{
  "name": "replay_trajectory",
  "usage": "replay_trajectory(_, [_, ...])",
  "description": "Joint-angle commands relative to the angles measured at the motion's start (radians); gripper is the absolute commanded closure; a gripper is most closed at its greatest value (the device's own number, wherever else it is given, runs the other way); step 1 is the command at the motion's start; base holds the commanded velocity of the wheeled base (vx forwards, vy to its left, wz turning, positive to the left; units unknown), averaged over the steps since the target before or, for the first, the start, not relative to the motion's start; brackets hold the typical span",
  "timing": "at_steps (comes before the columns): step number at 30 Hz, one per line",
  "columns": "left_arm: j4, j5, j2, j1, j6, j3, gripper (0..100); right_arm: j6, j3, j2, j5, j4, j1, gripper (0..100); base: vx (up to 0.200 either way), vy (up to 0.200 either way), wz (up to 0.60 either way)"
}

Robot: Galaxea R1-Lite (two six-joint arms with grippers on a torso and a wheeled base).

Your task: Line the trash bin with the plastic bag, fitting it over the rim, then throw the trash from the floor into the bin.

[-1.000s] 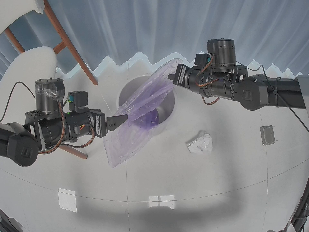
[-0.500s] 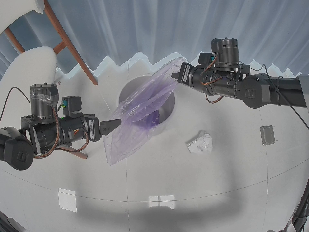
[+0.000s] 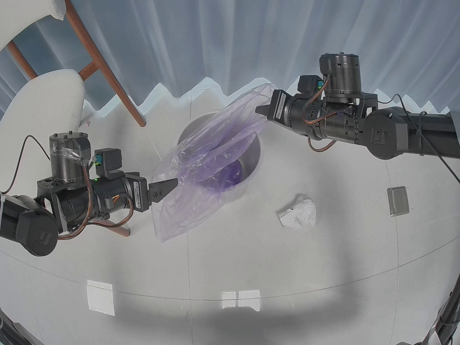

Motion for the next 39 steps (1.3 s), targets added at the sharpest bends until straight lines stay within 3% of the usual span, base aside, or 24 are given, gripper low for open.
replay_trajectory(1, [-0.006,0.000,0.030,0.022,-0.001,0.000,0,0.000,0.021,-0.022,0.002,-0.002,0.000,100,0.000,0.000,0.00])
replay_trajectory(21, [-0.030,-0.006,0.049,0.091,-0.003,-0.020,0,-0.001,0.024,-0.025,0.034,-0.007,-0.001,100,0.000,0.000,0.00])
replay_trajectory(36, [-0.165,-0.015,0.209,0.034,-0.009,-0.016,0,0.003,0.027,-0.037,0.051,-0.007,-0.001,100,0.000,0.000,0.00])
replay_trajectory(37, [-0.178,-0.015,0.218,0.037,-0.011,-0.016,100,0.003,0.027,-0.039,0.051,-0.007,-0.001,100,0.000,0.000,0.00])
replay_trajectory(39, [-0.196,-0.015,0.227,0.040,-0.012,-0.020,100,0.003,0.029,-0.040,0.051,-0.007,-0.001,100,0.000,0.000,0.00])
